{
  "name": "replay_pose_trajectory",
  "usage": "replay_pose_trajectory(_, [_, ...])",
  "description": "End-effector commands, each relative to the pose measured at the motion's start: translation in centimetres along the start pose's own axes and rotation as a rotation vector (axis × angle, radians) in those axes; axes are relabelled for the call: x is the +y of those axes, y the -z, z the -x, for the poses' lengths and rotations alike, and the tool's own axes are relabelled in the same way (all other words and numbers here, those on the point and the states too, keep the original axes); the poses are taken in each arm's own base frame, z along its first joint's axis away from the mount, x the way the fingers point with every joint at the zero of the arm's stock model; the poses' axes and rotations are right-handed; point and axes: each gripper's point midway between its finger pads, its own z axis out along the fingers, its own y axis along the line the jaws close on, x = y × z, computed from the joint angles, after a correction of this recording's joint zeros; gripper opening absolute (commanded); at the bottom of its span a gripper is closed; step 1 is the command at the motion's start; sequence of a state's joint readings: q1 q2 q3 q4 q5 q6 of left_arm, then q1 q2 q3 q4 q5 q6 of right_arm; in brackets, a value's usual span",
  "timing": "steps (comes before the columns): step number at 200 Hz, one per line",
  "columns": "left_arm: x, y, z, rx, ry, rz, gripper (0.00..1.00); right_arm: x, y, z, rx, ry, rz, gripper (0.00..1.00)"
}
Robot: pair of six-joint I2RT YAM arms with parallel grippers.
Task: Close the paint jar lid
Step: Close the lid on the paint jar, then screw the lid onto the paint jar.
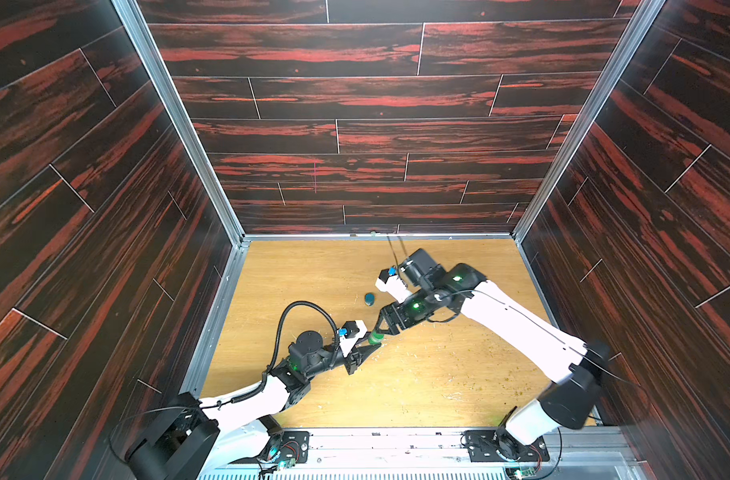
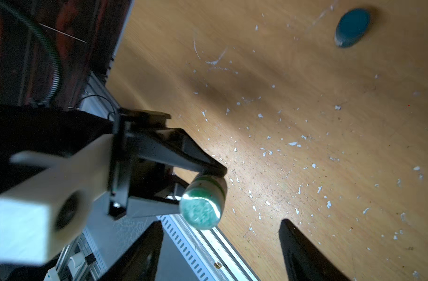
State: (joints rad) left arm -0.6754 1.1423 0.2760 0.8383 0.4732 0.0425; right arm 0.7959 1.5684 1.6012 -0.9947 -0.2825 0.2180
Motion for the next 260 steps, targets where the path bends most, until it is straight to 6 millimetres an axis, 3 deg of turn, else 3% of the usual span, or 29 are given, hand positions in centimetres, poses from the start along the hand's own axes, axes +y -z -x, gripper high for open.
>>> replay_pose_trajectory(1, [-0.5, -0.1, 1.5, -0.067, -0.002, -0.034, 0.26, 1.6, 2.4, 0.9, -0.092, 0.148, 0.033, 0.78])
replay_pose_trajectory(34, [-0.8, 0.0, 1.5, -0.071, -0.012, -0.049, 0.26, 1.5, 3.5, 0.7, -0.193, 0.361, 0.001, 0.81])
replay_pose_trajectory(66, [-1.0, 0.1, 1.5, -0.072, -0.019, -0.054, 0.26, -0.1, 3.6, 0.0, -0.183, 0.486, -0.097, 0.81])
replay_pose_trajectory(116, [-0.4, 0.0, 1.9, -0.083, -0.025, -0.022, 0.26, 0.8, 1.0, -0.2, -0.087, 0.343, 0.027, 0.81])
replay_pose_trajectory(191, [0.0, -0.1, 1.6, -0.076, -0.018, -0.006, 0.26, 0.6, -1.2, -1.4, 0.024, 0.3, -0.016, 0.7])
replay_pose_trajectory(260, [0.0, -0.1, 1.4, -0.067, -0.015, -0.003, 0.27, 0.9, -1.8, -0.7, 0.028, 0.299, -0.084, 0.58])
